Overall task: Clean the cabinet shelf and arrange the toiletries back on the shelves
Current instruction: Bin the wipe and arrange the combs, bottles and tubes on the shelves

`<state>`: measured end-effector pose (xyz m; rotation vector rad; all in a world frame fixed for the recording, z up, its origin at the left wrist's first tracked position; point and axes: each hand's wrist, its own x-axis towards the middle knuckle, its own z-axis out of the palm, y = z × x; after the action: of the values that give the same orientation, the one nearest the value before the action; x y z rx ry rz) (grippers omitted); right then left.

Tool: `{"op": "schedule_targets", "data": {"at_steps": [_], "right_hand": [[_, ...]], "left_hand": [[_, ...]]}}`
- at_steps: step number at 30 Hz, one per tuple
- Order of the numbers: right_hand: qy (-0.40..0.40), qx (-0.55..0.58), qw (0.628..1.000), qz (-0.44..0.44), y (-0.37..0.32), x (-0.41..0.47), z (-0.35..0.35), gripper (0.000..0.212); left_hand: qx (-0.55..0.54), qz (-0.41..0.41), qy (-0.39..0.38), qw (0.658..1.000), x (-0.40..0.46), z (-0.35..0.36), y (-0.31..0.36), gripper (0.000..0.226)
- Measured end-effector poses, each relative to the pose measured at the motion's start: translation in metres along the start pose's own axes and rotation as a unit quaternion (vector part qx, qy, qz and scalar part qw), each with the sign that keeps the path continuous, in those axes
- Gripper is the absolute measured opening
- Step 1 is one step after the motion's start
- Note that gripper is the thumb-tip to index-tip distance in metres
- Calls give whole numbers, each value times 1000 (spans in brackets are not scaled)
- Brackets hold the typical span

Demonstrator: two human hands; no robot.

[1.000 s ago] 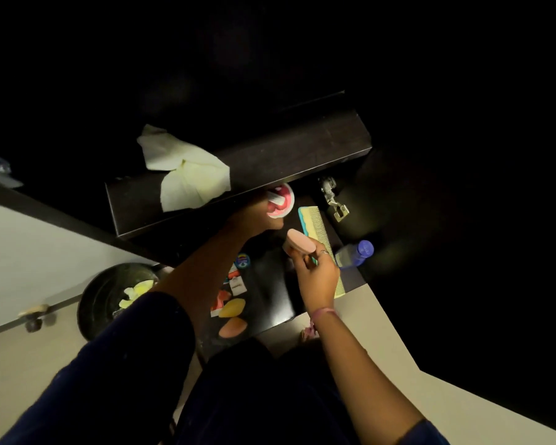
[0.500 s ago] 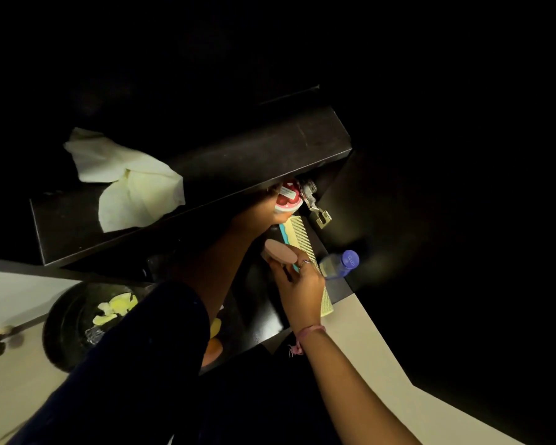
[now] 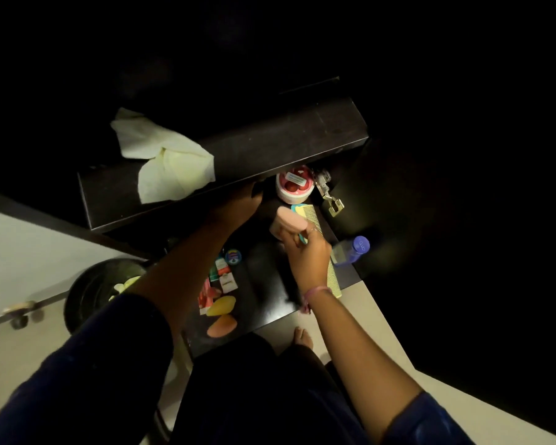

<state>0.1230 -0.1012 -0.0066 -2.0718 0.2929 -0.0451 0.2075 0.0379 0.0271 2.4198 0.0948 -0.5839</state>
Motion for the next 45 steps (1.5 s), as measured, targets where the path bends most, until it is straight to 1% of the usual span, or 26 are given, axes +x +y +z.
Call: {"op": "schedule_targets", "data": {"at_steps": [3, 4, 6, 7, 9, 10, 12, 15, 16, 21, 25, 29, 33, 37, 39, 40, 41, 42, 43, 45], "right_hand": [[-2, -28, 1000, -2, -10, 23, 9, 30], [-7, -37, 999, -4, -14, 31, 12, 30], [-8, -58, 998, -14, -19, 47, 19, 26], [-5, -60, 998, -13, -23, 55, 22, 22], [-3, -70, 998, -1, -27, 70, 29, 19], [-6, -89, 996, 2, -32, 75, 31, 20], [-8, -116, 993, -7, -39, 84, 34, 22], [-26, -152, 987, -33, -43, 93, 41, 28], [-31, -167, 985, -36, -42, 94, 42, 29], [-34, -160, 986, -41, -37, 93, 46, 27], [-54, -186, 980, -49, -40, 95, 46, 28], [-71, -197, 976, -60, -41, 94, 44, 24], [-37, -164, 984, -63, -44, 87, 38, 23], [-3, -153, 988, -27, -43, 74, 35, 39], [45, -106, 993, -36, -41, 58, 30, 46], [65, -74, 994, -47, -38, 46, 28, 45], [67, -43, 995, -56, -33, 33, 27, 40], [39, -14, 997, -64, -26, 20, 25, 34], [-20, 14, 997, -68, -18, 7, 24, 29], [-171, 36, 982, -76, -2, -16, 18, 28]], "left_hand": [[7, -34, -3, 999, -11, -10, -30, 47], [17, -32, 11, 999, -20, -16, -35, 48], [15, -10, 71, 997, -34, -21, -46, 61], [18, 4, 79, 997, -40, -24, -50, 58], [-48, -16, 66, 997, -52, -25, -55, 37], [-75, -19, 59, 995, -59, -26, -56, 32], [-113, -10, 51, 992, -69, -26, -56, 32], [-129, 0, 55, 990, -76, -21, -65, 31], [-127, 1, 57, 990, -78, -19, -69, 30], [-118, 2, 66, 991, -89, -13, -79, 30], [-112, -1, 68, 991, -98, -9, -83, 31], [-105, -8, 88, 990, -107, -8, -87, 31], [-107, -18, 109, 988, -118, -6, -87, 30], [-112, -29, 119, 986, -127, -3, -92, 29], [-113, -40, 118, 986, -131, 0, -97, 31], [-111, -42, 112, 987, -133, 3, -100, 33], [-100, -39, 95, 990, -136, 4, -103, 35], [-85, -28, 72, 993, -140, 6, -107, 39], [-75, -16, 43, 996, -143, 8, -111, 42], [-49, 14, 1, 999, -148, 10, -116, 48]]}}
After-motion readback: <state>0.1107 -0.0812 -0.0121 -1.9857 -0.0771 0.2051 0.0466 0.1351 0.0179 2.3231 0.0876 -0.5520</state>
